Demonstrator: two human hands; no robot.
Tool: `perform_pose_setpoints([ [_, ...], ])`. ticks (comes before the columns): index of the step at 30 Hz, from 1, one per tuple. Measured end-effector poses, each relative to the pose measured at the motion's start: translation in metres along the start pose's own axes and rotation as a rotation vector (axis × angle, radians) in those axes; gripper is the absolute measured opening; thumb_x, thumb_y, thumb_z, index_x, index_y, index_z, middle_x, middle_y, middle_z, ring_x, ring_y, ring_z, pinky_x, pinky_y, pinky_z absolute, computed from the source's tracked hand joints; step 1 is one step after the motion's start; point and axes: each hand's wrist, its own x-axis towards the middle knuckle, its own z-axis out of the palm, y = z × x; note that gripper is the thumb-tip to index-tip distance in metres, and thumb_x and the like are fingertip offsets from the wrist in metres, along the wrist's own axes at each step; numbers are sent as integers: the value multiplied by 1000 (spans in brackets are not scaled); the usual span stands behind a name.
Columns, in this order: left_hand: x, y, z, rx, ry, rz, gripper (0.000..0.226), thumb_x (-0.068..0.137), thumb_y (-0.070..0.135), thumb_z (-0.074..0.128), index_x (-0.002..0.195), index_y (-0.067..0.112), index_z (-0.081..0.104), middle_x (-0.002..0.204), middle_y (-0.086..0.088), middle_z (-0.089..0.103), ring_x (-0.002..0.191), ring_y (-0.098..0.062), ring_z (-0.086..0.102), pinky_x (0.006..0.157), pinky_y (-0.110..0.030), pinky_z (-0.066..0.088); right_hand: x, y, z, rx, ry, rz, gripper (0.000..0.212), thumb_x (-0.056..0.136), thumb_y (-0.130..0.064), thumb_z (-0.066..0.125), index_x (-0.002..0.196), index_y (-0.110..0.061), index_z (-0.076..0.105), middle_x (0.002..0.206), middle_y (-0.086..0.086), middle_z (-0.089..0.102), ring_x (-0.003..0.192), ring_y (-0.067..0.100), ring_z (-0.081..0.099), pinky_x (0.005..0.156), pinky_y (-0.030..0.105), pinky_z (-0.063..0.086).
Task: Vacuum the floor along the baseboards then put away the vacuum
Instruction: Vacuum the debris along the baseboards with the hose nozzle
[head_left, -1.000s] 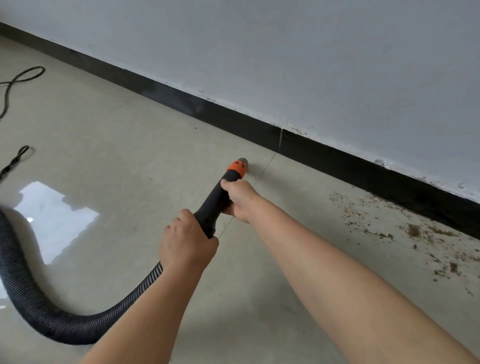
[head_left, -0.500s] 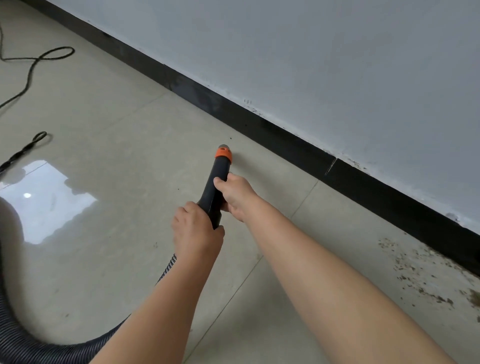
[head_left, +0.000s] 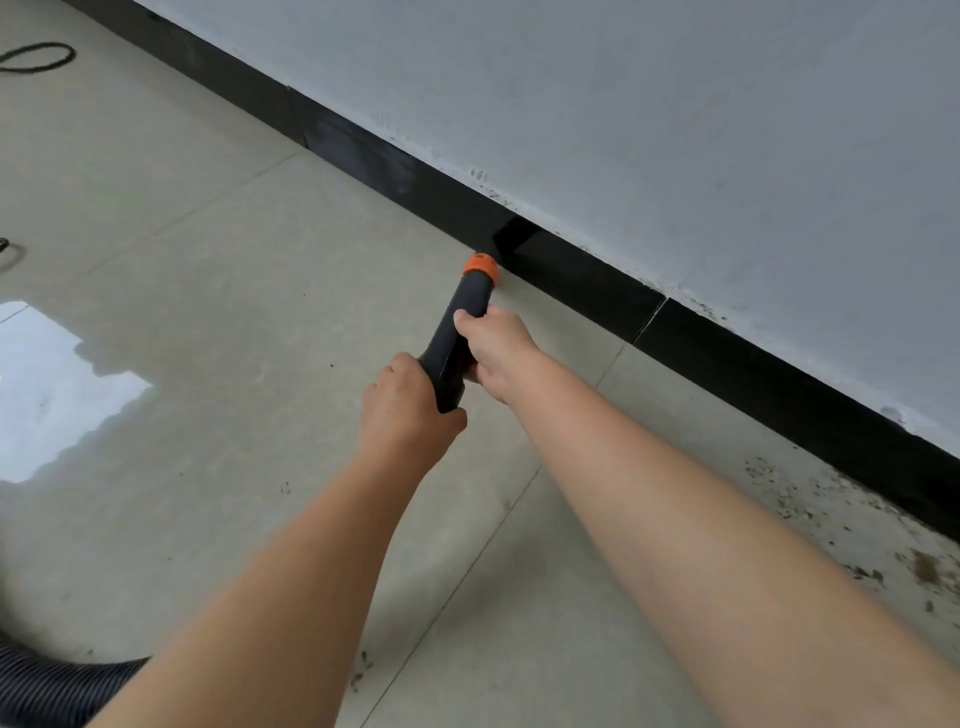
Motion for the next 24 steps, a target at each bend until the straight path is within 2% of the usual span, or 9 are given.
perform_pose_setpoints([
  [3,-19,-3,10,-32,-142,33,37,78,20,68,94,10,36,91,-4,48,74,-18,50,51,-24,34,-19,15,-26,68,22,49,41,95,-16,51,134,-5,39,129,14,52,112,33,55,90,46,52],
  [7,-47,-2,21,1,-312,127,40,77,22,70,101,12,41,96,-4,54,79,-17,55,58,-22,41,-47,40,-60,145,75,140,45,97,-18,48,138,-9,32,132,14,48,117,33,51,96,46,48],
  [10,-62,11,32,63,-377,200,43,76,22,71,108,10,44,97,-3,54,83,-19,55,66,-27,46,-63,57,-88,215,133,148,48,97,-19,47,141,-10,28,133,13,48,116,32,53,95,44,49],
  [14,-86,28,46,136,-426,266,44,76,22,71,110,10,45,95,-1,53,80,-18,53,62,-22,42,-83,81,-121,302,174,161,49,96,-20,48,140,-10,29,132,13,50,115,32,54,92,43,51],
  [18,-110,49,63,243,-390,299,44,75,22,70,110,9,45,97,-3,53,82,-20,51,59,-23,38,-101,90,-154,383,206,190,50,96,-20,48,141,-10,28,133,15,48,116,33,53,92,44,50],
  [24,-130,63,80,324,-272,324,35,73,23,67,98,15,44,86,3,50,80,-18,51,54,-19,33,-117,89,-176,402,240,239,48,97,-18,47,140,-9,28,134,16,46,118,36,50,97,50,46],
])
